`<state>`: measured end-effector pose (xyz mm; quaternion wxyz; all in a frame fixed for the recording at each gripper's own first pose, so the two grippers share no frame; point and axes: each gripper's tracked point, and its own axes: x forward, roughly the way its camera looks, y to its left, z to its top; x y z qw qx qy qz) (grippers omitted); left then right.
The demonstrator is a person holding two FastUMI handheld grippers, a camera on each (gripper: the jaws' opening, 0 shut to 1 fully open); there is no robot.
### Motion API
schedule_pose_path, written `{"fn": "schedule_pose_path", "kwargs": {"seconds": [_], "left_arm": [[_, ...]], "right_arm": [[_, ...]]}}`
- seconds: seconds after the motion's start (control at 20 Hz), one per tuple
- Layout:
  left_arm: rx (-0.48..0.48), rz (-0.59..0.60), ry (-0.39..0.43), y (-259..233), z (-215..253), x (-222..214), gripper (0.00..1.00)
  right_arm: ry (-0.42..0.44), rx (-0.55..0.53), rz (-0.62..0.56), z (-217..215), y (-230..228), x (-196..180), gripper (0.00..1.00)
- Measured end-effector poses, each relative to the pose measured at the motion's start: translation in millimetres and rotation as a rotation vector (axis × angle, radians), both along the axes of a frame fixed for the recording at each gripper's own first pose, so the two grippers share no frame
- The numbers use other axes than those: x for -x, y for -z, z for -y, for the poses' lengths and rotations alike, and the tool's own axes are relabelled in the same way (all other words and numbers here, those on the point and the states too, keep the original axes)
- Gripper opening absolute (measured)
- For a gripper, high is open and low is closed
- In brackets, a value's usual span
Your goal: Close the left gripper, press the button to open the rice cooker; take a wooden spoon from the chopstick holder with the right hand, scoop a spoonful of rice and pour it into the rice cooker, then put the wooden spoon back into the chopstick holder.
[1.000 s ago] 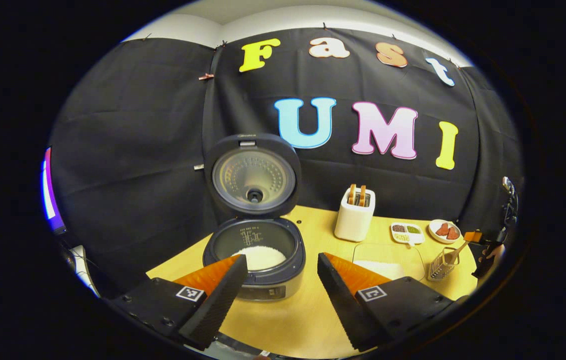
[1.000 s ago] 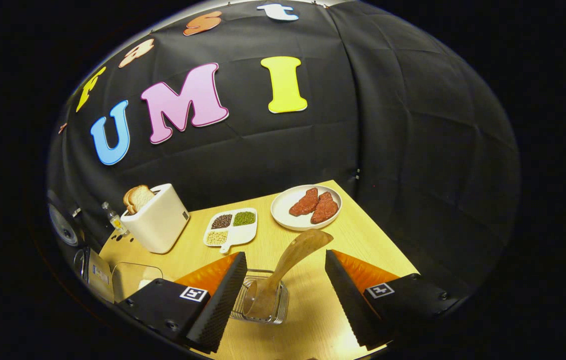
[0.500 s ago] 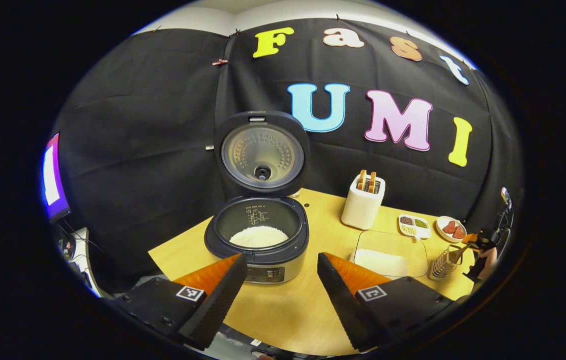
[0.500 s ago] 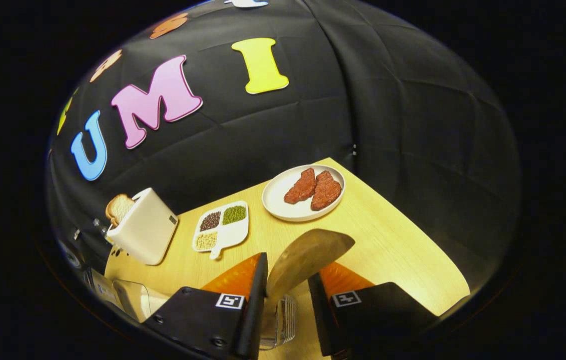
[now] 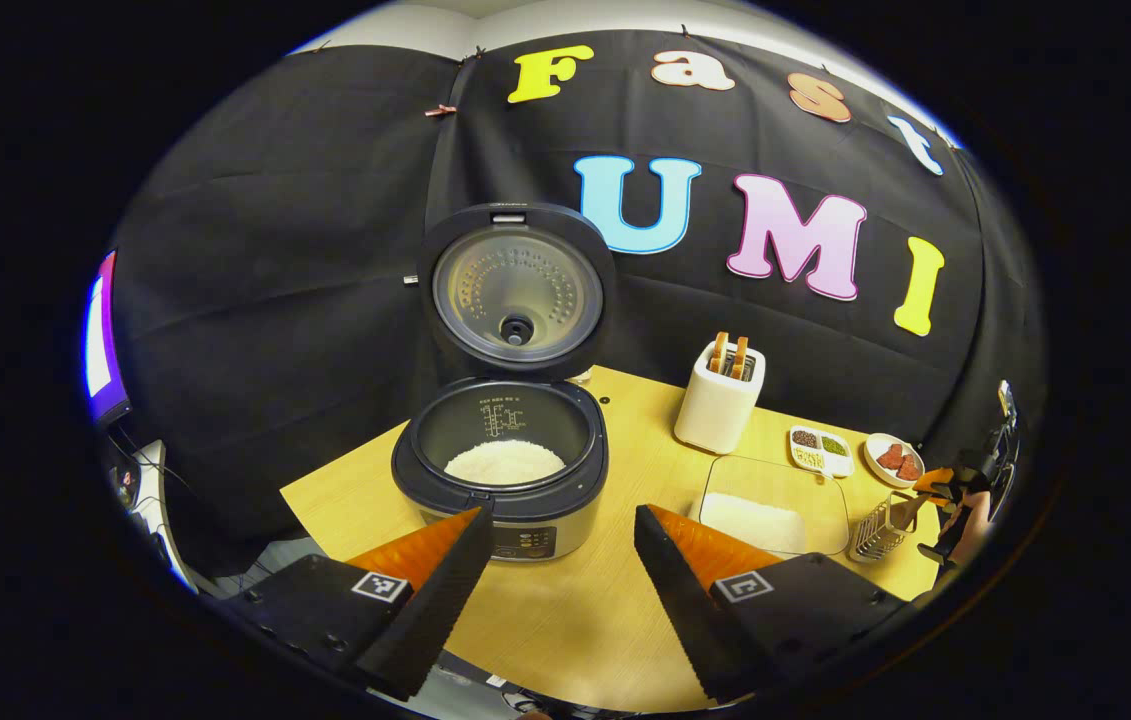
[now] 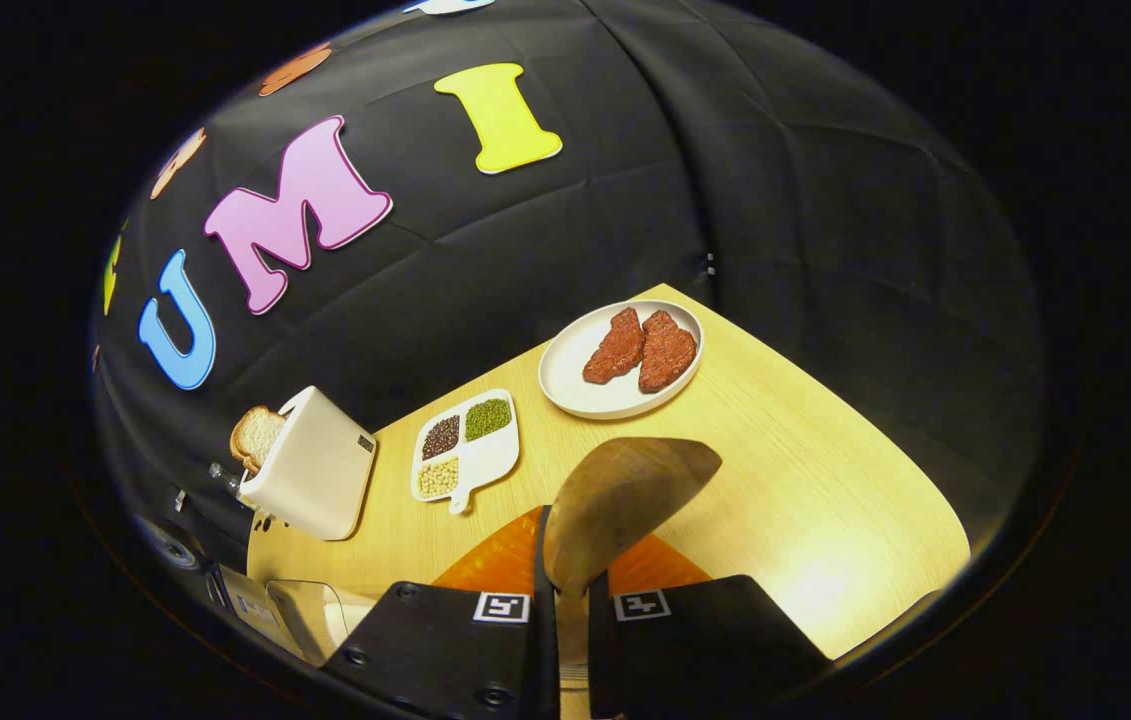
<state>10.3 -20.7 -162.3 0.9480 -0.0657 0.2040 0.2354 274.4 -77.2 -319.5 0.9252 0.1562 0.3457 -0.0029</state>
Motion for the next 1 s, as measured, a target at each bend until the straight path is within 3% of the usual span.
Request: {"fn": "schedule_pose_path", "kwargs": {"seconds": [0.2, 0.45, 1.0], "left_arm": [[-0.006, 0.006, 0.034, -3, -6, 4, 0.96], [0.008, 0.041, 0.061, -5, -25, 6, 0.96], [0.074, 0.073, 0.078, 12, -72, 19, 0.95]], "right_arm": [[0.024, 0.003, 0.078, -4, -43, -1, 0.16], [-0.014, 0.004, 0.208, -34, -110, 2, 0.16], [-0.260, -0.046, 0.276, -175, -153, 52, 0.15]]}}
